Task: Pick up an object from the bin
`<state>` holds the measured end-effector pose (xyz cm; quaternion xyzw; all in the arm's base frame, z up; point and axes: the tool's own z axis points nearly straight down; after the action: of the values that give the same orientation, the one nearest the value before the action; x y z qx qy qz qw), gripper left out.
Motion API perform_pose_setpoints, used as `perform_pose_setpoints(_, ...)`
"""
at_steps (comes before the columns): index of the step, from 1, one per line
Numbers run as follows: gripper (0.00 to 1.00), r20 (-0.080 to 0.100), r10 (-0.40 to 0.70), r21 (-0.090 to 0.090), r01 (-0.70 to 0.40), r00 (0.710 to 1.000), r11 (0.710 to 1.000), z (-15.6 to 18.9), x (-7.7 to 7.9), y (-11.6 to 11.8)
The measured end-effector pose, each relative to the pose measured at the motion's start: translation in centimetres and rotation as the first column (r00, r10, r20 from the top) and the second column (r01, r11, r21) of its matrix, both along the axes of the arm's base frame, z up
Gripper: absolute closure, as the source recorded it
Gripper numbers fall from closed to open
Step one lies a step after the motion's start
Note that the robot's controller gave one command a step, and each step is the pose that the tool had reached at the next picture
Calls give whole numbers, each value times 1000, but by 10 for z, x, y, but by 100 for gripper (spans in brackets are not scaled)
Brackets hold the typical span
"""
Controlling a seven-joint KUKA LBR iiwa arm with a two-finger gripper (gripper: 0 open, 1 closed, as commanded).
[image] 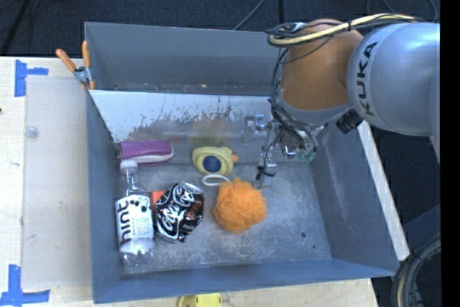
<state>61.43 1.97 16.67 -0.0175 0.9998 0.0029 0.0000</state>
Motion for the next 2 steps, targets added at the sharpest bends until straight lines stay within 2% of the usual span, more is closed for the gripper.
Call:
perform_pose_setpoints(1, 0, -5, -83, -7, 83, 997, 997, -5, -47, -1)
perform_pose_setpoints(2, 0, -8, -78, -2, 78, 997, 997, 28, -62, -4)
